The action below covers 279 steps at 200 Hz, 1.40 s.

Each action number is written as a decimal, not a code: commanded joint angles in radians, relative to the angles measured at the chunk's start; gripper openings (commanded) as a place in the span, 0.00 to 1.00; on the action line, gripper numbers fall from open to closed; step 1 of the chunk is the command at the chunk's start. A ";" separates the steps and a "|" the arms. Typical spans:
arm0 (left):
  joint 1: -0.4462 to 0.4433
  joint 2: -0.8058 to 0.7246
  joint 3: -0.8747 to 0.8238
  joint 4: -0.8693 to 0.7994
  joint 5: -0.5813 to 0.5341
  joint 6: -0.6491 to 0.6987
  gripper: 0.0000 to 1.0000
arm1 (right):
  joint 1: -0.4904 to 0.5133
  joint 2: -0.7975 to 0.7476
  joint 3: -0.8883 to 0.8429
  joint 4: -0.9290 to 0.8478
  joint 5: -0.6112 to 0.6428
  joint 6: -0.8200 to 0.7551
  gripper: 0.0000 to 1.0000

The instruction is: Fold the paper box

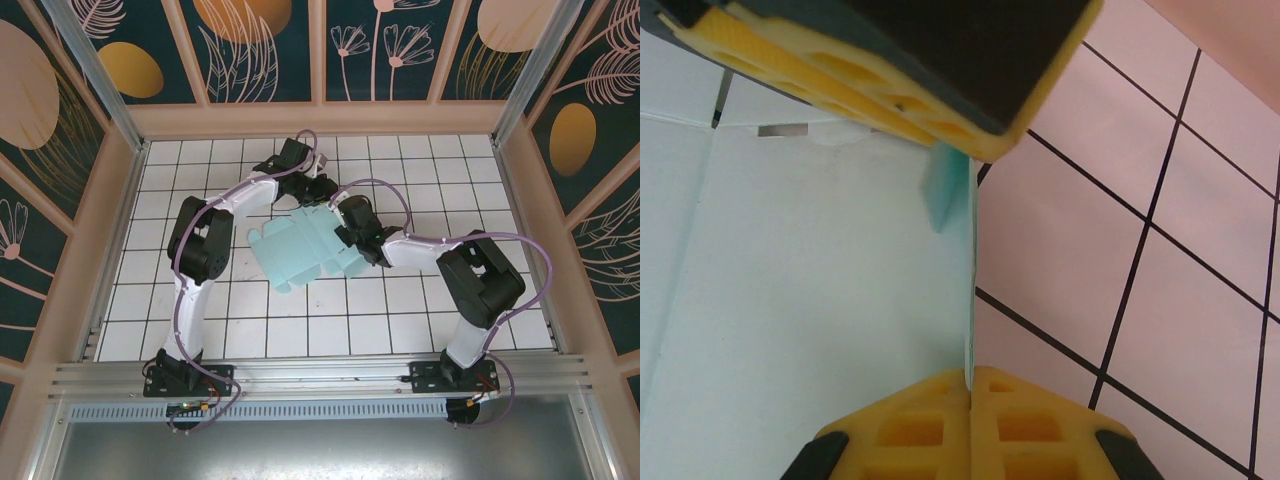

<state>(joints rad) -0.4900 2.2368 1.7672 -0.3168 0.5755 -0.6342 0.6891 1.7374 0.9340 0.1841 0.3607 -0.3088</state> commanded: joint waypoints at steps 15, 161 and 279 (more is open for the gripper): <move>-0.005 -0.068 -0.018 0.060 0.029 -0.005 0.47 | 0.011 0.004 0.020 -0.002 0.001 -0.007 0.00; -0.005 -0.078 -0.036 0.125 0.067 -0.016 0.19 | 0.007 -0.002 0.022 0.009 -0.004 -0.006 0.00; 0.068 -0.409 -0.392 0.355 -0.307 0.257 0.99 | -0.126 -0.209 -0.189 0.160 -0.242 0.024 0.00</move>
<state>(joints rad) -0.4461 1.8980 1.4670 -0.0826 0.3470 -0.5083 0.6006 1.6119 0.8120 0.2584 0.2283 -0.2970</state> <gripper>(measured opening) 0.987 0.051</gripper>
